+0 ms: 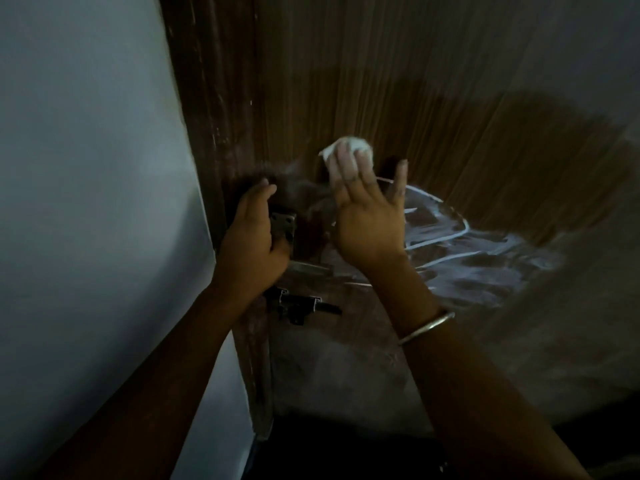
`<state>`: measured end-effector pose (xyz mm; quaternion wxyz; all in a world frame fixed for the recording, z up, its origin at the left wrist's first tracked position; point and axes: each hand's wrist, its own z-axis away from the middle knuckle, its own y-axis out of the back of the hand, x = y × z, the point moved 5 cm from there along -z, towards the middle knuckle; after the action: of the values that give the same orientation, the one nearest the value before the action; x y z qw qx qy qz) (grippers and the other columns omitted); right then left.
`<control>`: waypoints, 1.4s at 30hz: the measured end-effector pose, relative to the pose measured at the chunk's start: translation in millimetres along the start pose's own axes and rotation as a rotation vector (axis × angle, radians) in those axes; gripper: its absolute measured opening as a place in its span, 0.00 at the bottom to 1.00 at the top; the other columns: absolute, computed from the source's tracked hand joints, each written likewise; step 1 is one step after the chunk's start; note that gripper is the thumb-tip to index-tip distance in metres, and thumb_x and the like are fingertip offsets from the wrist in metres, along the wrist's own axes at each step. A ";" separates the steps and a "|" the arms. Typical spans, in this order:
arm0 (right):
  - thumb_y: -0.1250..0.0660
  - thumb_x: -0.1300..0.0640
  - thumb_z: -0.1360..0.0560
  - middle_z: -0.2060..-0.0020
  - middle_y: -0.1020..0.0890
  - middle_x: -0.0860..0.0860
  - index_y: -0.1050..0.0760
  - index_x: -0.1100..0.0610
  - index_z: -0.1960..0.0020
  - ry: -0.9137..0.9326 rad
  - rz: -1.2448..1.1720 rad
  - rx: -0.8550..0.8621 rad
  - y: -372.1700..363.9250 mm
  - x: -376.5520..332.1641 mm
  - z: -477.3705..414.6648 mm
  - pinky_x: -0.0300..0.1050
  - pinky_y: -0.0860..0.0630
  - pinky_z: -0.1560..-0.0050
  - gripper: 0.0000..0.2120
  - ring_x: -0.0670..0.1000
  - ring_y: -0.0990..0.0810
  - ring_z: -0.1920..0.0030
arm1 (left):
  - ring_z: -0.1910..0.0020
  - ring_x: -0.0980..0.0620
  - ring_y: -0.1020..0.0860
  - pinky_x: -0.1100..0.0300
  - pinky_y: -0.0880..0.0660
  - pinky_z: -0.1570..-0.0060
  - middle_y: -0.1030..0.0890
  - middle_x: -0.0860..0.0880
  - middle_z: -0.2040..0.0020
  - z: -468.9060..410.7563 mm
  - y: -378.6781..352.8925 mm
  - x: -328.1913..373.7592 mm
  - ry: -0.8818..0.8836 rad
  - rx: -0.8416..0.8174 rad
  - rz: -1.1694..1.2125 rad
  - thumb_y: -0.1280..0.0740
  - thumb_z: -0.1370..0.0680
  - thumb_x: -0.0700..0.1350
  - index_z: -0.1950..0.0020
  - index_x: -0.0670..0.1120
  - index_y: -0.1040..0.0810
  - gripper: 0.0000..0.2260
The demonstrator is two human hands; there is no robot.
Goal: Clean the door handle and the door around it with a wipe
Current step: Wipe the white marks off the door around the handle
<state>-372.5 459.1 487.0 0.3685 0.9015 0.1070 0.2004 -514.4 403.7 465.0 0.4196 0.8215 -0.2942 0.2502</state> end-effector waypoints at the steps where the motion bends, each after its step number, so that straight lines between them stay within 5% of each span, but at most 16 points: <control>1: 0.48 0.47 0.25 0.25 0.44 0.53 0.46 0.57 0.25 -0.035 -0.008 0.028 2.7 0.5 -7.8 0.67 0.63 0.32 0.31 0.55 0.47 0.25 | 0.29 0.45 0.38 0.58 0.42 0.34 0.40 0.43 0.26 -0.1 1.1 -1.6 0.007 0.002 0.002 0.35 0.28 0.33 0.29 0.43 0.40 0.30; 8: 0.43 0.49 0.23 0.24 0.46 0.51 0.45 0.55 0.25 0.215 0.065 -0.099 -10.3 -41.7 -11.4 0.66 0.67 0.34 0.29 0.53 0.50 0.25 | 0.28 0.46 0.40 0.59 0.44 0.33 0.39 0.42 0.27 -3.8 4.7 0.8 -0.065 -0.015 -0.015 0.36 0.28 0.32 0.29 0.43 0.41 0.30; 14: 0.48 0.46 0.25 0.25 0.43 0.53 0.45 0.57 0.25 -0.058 0.002 0.029 1.2 -16.2 -12.2 0.69 0.64 0.34 0.31 0.56 0.47 0.25 | 0.28 0.46 0.40 0.62 0.47 0.33 0.40 0.43 0.26 -3.6 7.1 -4.7 -0.074 -0.060 -0.010 0.36 0.28 0.33 0.28 0.43 0.42 0.30; 20: 0.40 0.48 0.24 0.25 0.41 0.48 0.40 0.52 0.27 0.281 0.065 -0.140 -20.7 -48.7 -8.4 0.70 0.65 0.34 0.28 0.53 0.47 0.25 | 0.29 0.48 0.40 0.70 0.48 0.35 0.39 0.42 0.27 -3.1 5.8 -2.6 -0.118 -0.026 0.009 0.36 0.28 0.33 0.28 0.43 0.41 0.29; 26: 0.51 0.55 0.26 0.26 0.40 0.52 0.41 0.56 0.26 0.025 0.076 -0.095 -11.3 -4.4 20.2 0.69 0.61 0.34 0.28 0.55 0.42 0.26 | 0.30 0.46 0.38 0.61 0.44 0.34 0.38 0.42 0.27 5.5 -11.4 -8.9 -0.078 -0.065 0.062 0.35 0.28 0.34 0.29 0.44 0.41 0.29; 32: 0.41 0.53 0.24 0.35 0.25 0.49 0.26 0.52 0.36 0.454 0.195 -0.124 -13.2 -45.3 7.4 0.70 0.39 0.37 0.18 0.54 0.29 0.33 | 0.29 0.45 0.38 0.59 0.45 0.33 0.37 0.42 0.28 15.9 -22.2 -29.1 0.026 -0.068 0.050 0.35 0.27 0.36 0.28 0.43 0.42 0.30; 38: 0.52 0.53 0.27 0.25 0.41 0.50 0.43 0.54 0.25 0.278 0.168 -0.229 -12.6 -21.5 19.9 0.67 0.66 0.33 0.30 0.54 0.46 0.25 | 0.29 0.43 0.38 0.49 0.42 0.30 0.37 0.41 0.28 18.6 -21.3 -37.7 0.085 -0.097 0.072 0.33 0.27 0.39 0.27 0.43 0.44 0.31; 42: 0.49 0.55 0.23 0.24 0.45 0.52 0.46 0.56 0.25 0.291 0.107 -0.181 -12.5 -52.5 -9.7 0.65 0.67 0.34 0.26 0.56 0.50 0.25 | 0.29 0.45 0.39 0.45 0.41 0.29 0.37 0.42 0.27 19.5 -18.1 -33.1 0.065 -0.093 0.123 0.40 0.30 0.55 0.27 0.43 0.43 0.34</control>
<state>-424.4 456.1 469.6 0.4174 0.8307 0.0924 0.3567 -521.9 405.1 423.2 0.4504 0.7730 -0.3416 0.2881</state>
